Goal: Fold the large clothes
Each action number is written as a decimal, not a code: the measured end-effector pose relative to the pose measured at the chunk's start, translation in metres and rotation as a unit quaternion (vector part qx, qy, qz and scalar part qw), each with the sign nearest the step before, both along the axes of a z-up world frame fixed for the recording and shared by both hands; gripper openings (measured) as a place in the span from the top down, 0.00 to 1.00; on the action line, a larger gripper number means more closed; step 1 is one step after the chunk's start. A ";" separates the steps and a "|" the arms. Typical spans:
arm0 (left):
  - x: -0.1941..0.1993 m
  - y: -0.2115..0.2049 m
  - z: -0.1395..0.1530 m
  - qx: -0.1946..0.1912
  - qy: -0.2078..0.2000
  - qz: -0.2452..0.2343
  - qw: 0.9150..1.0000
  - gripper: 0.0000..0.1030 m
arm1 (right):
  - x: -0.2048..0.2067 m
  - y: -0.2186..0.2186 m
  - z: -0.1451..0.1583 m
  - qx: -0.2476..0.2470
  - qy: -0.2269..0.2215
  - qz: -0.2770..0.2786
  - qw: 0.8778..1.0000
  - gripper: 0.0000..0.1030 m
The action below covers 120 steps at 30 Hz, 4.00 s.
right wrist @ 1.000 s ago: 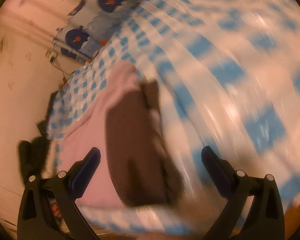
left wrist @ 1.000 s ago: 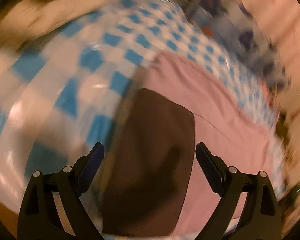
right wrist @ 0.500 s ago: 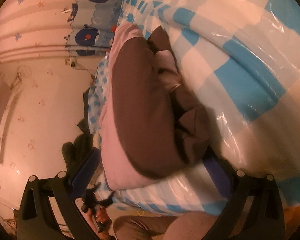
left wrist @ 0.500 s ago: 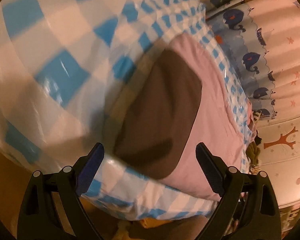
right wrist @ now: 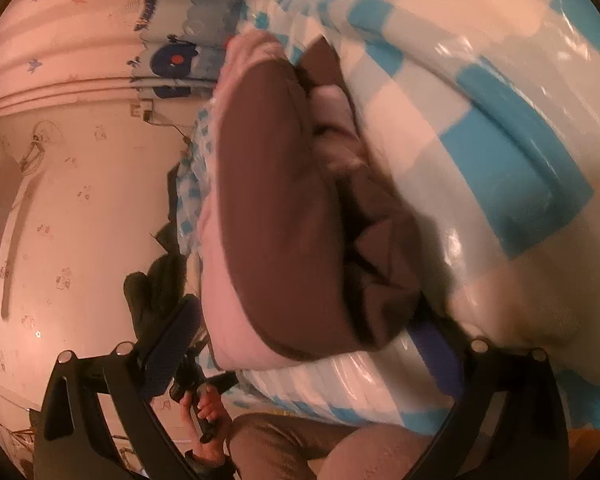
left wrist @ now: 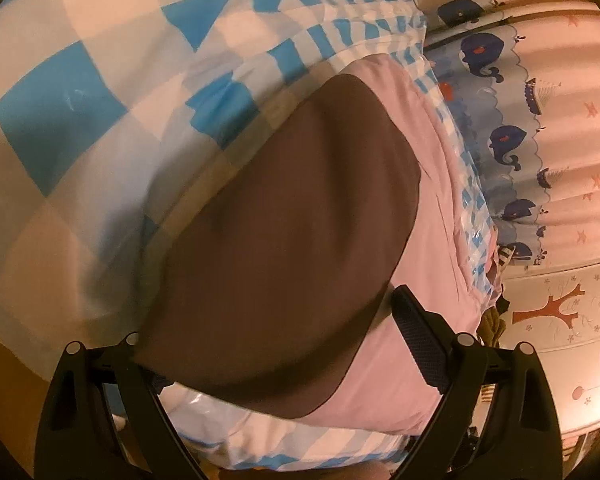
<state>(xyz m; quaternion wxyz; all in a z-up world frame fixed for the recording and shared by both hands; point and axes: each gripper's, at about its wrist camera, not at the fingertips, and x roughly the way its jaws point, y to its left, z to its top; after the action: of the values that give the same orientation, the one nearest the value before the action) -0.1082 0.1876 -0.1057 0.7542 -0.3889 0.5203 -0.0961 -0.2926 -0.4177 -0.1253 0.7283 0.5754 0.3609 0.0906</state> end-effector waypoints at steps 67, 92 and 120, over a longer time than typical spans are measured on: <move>-0.084 0.005 0.021 0.011 -0.067 -0.010 0.998 0.45 | -0.096 -0.003 0.001 -0.041 -0.056 -0.025 0.997 0.46; -0.087 -0.020 0.012 0.003 -0.083 -0.012 0.996 0.24 | 0.051 0.232 0.060 -0.599 -0.013 0.198 0.776 0.23; -0.075 -0.028 0.011 0.025 -0.090 0.007 0.996 0.15 | 0.071 0.251 0.063 -0.609 0.007 0.186 0.771 0.06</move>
<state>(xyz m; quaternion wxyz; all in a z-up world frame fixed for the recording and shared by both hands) -0.1828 0.1596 -0.0947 0.8078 -0.3639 0.4500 -0.1121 -0.2219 -0.1668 -0.0624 0.8927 -0.0663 0.4454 -0.0187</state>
